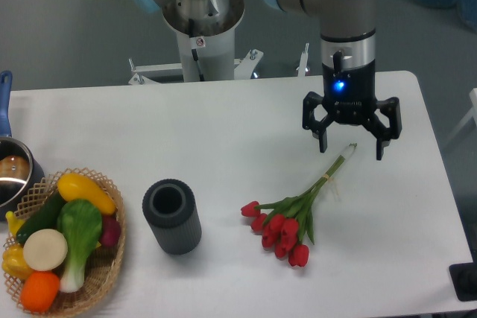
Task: Place the flowers on the table
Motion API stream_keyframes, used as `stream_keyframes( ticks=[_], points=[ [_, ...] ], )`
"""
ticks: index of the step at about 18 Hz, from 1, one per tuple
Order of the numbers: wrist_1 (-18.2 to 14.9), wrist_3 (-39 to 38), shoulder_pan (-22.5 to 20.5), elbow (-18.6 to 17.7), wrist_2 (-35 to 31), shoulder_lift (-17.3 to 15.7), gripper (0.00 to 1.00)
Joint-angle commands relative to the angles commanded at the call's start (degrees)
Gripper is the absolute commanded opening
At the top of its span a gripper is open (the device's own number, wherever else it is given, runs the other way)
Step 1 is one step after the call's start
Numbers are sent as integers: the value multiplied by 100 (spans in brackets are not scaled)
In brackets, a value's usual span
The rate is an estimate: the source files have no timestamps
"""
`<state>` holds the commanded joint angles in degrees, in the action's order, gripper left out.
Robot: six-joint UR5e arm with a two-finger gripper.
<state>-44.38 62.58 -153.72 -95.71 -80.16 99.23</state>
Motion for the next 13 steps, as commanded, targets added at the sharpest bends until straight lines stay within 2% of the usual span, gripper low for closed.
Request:
stream_keyframes(
  ticks=[13],
  points=[
    [9, 0, -44, 26, -79, -9, 100]
  ],
)
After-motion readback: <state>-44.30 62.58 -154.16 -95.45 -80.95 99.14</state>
